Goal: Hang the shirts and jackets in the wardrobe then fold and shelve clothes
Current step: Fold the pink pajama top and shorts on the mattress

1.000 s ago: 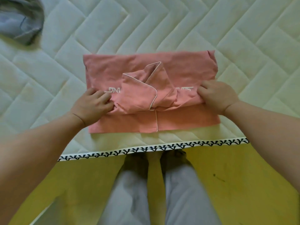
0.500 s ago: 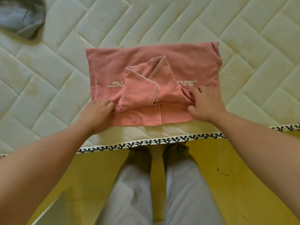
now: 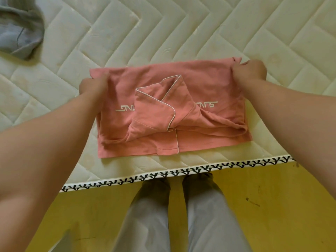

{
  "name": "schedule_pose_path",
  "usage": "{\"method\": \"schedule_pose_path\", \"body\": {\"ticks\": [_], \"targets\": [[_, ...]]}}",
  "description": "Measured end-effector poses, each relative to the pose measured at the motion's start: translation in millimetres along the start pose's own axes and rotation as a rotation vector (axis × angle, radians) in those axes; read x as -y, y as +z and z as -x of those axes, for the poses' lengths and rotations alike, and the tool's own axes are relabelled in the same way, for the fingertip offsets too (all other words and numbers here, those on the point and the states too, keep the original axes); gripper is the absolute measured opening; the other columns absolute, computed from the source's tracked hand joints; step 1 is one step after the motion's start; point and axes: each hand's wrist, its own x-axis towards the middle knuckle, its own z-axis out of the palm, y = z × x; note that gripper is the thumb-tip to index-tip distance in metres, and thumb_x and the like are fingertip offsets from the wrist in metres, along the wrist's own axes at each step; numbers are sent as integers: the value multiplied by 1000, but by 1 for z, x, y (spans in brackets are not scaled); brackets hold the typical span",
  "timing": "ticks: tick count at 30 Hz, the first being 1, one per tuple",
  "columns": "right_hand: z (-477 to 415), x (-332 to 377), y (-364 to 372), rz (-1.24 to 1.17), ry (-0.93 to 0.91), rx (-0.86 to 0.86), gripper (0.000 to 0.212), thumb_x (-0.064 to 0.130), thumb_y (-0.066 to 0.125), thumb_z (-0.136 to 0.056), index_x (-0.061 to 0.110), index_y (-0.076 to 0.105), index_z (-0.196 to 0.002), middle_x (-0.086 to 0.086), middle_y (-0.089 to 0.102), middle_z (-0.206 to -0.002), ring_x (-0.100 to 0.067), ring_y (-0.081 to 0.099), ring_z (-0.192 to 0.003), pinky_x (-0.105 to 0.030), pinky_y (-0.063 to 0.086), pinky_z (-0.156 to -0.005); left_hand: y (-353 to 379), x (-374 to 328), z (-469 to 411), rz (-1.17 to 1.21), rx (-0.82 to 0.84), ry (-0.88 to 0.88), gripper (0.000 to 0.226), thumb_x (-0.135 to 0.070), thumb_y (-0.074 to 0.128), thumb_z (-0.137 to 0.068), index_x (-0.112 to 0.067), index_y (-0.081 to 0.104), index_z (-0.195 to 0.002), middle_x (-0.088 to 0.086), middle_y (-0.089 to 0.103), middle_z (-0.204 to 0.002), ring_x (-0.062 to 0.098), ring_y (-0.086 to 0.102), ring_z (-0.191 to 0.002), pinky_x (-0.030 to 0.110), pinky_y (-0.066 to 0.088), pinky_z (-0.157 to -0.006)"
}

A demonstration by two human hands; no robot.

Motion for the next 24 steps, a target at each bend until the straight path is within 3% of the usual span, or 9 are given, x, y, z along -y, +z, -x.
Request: {"method": "schedule_pose_path", "body": {"ticks": [2,4,6,8,11,13,15,21,24], "targets": [[-6,3,3,-40,49,29,34,46,62,-82,13,65,-90,-10,69,-99,-31,67,-91,-36,55,-78,2,-10,-6,-1,43,-73,76,-55,65,-76,-6,50,-132,11,62,-115,30,61,-102,35,50,-87],[-5,4,3,-22,93,69,46,51,64,-80,10,65,-103,-7,63,-96,-28,62,-80,-33,51,-71,2,-16,-8,-28,76,-110,74,-48,73,-74,-5,50,-129,13,62,-109,30,63,-99,36,53,-85],[-3,1,1,-2,123,84,46,56,65,-77,13,59,-92,-6,61,-88,-24,59,-67,-35,52,-68,-2,-15,-9,-102,96,-126,75,-44,77,-71,-5,50,-130,13,61,-108,32,61,-87,34,53,-70],[-2,-5,-4,-6,158,107,53,62,66,-73,13,60,-92,-6,63,-86,-28,65,-78,-39,57,-76,-7,-10,-7,-138,139,-126,76,-38,81,-66,-6,52,-128,13,61,-108,32,59,-77,32,49,-60],[0,-15,-10,-22,219,182,75,70,69,-71,8,61,-112,-11,67,-106,-31,67,-93,-43,57,-85,-12,-1,-4,-143,276,-126,79,-29,84,-63,-6,51,-131,15,64,-117,37,65,-94,44,57,-84],[4,-23,-12,6,238,243,84,71,70,-73,4,58,-122,-12,66,-110,-29,66,-85,-38,55,-70,-15,3,-1,-152,370,-136,76,-25,84,-67,-7,51,-133,15,64,-120,36,65,-103,46,55,-94],[8,-32,-13,-18,255,306,88,71,70,-73,4,56,-127,-11,64,-113,-24,62,-81,-31,45,-58,-19,7,0,-176,420,-138,73,-24,85,-69,-8,53,-132,12,65,-121,33,64,-106,42,54,-94],[21,-58,-18,4,254,439,82,62,79,-70,4,60,-126,-11,65,-121,-29,62,-101,-34,46,-73,-28,44,17,-186,537,-177,73,-31,89,-70,-8,55,-131,8,66,-122,28,63,-109,37,53,-85],[32,-63,-13,-58,265,444,78,59,78,-74,6,61,-128,-8,66,-113,-23,64,-89,-29,48,-69,-24,63,30,-100,577,-195,54,-29,84,-74,-9,64,-120,8,73,-110,24,69,-98,33,53,-73]]}}
